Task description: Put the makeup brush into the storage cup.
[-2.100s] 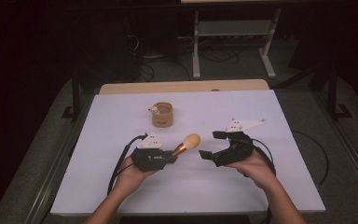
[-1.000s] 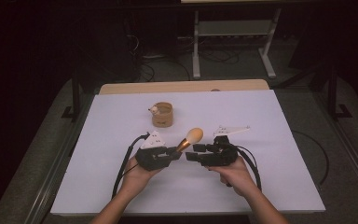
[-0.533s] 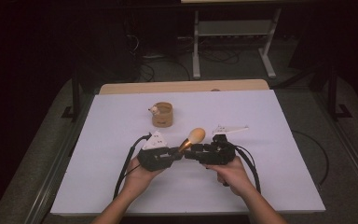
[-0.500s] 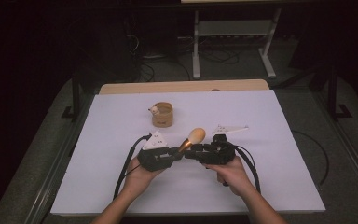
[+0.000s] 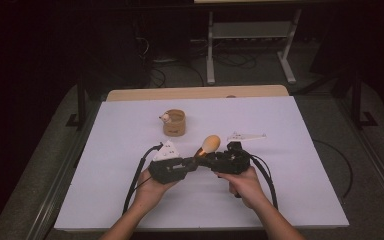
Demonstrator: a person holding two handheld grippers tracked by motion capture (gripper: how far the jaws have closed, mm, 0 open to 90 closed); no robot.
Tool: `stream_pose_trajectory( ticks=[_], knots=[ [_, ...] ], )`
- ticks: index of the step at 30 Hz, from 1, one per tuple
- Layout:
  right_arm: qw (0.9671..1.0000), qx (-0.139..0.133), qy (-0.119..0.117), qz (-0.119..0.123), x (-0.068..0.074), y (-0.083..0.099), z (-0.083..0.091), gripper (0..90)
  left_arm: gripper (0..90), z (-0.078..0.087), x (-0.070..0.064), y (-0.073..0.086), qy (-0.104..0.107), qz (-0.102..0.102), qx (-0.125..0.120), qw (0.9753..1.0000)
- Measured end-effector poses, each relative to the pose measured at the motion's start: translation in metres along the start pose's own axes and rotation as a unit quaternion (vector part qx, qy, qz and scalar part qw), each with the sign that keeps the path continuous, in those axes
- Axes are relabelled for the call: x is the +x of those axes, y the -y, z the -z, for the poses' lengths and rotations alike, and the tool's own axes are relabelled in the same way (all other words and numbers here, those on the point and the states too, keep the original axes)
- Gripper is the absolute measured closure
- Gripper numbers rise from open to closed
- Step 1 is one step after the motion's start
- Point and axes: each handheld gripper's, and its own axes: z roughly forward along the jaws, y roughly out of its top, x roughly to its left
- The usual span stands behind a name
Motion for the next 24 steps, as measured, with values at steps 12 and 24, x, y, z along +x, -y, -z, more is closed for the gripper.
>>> stream_pose_trajectory(
  ticks=[12,24],
  knots=[
    [0.9999,-0.016,0.003,-0.002,0.0023,-0.0016,-0.0031,56.1,73.9,-0.0008,-0.0021,0.0004,0.001,0.003,-0.007,1.0000],
    [0.9996,-0.027,-0.001,0.007,0.0056,-0.0022,-0.0038,61.4,73.5,-0.0037,-0.0046,0.0005,0.005,0.000,-0.009,0.9999]
  ],
)
